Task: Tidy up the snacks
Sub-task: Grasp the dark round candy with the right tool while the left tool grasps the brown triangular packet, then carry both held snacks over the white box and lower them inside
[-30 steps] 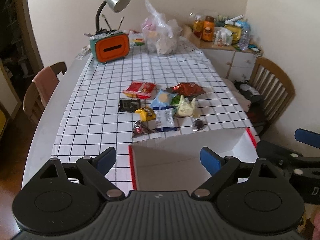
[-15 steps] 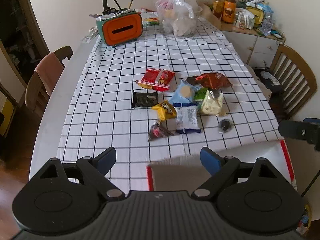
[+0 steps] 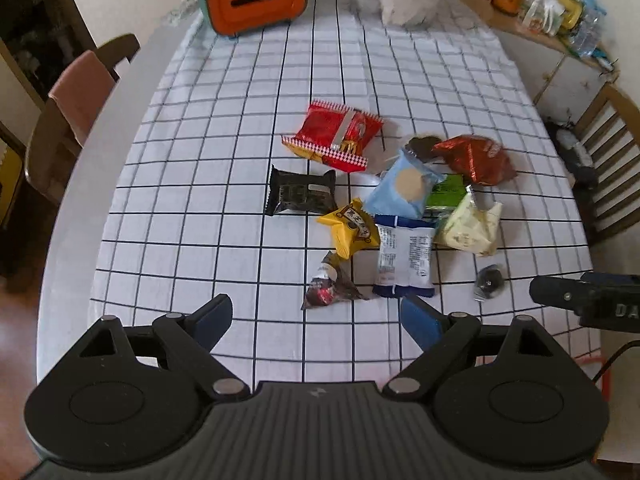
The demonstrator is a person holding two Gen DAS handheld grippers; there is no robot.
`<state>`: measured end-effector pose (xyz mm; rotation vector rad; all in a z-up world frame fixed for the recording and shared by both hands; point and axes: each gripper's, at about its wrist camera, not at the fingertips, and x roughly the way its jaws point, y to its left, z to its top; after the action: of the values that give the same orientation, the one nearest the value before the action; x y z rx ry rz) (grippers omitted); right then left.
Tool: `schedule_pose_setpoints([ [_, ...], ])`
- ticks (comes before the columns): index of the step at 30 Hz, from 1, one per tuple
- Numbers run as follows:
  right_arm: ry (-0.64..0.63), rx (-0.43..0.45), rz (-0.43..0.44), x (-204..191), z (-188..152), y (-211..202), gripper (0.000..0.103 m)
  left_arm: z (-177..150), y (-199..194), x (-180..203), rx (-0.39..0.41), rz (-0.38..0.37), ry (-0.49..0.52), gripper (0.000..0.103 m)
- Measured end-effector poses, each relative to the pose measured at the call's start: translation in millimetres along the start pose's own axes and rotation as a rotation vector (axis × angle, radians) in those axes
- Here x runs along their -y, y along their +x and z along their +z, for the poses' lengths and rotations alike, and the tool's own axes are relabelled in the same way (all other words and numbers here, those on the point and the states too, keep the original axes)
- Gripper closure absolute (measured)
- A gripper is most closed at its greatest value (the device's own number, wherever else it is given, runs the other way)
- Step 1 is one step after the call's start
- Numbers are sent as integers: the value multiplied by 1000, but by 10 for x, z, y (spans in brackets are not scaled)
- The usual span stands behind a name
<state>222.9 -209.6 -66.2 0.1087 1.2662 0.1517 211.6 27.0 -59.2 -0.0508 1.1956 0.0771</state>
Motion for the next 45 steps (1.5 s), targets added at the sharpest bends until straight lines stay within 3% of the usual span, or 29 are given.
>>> schedule_pose_setpoints([
  [8, 52, -129, -27, 138, 121, 589, 25, 218, 511, -45, -134, -24, -34, 12],
  [15, 22, -181, -28, 119, 182, 826, 33, 315, 845, -85, -216, -34, -80, 12],
  [19, 19, -200, -28, 140, 209, 920, 41, 345, 1019, -85, -259, -36, -102, 26],
  [22, 23, -211, -24, 163, 210, 984, 46, 342, 1124, -93, -288, -41, -115, 30],
  [27, 8, -221, -30, 157, 190, 1052, 54, 330, 1219, -100, -315, -58, -116, 40],
  [32, -2, -209, -38, 151, 198, 1070, 59, 328, 1283, -130, -326, -62, -125, 42],
  [39, -56, -187, -70, 112, 178, 1067, 76, 314, 1375, -153, -341, -83, -134, 54],
  [45, -62, -172, -54, 148, 155, 1037, 78, 333, 1424, -140, -322, -98, -139, 61],
])
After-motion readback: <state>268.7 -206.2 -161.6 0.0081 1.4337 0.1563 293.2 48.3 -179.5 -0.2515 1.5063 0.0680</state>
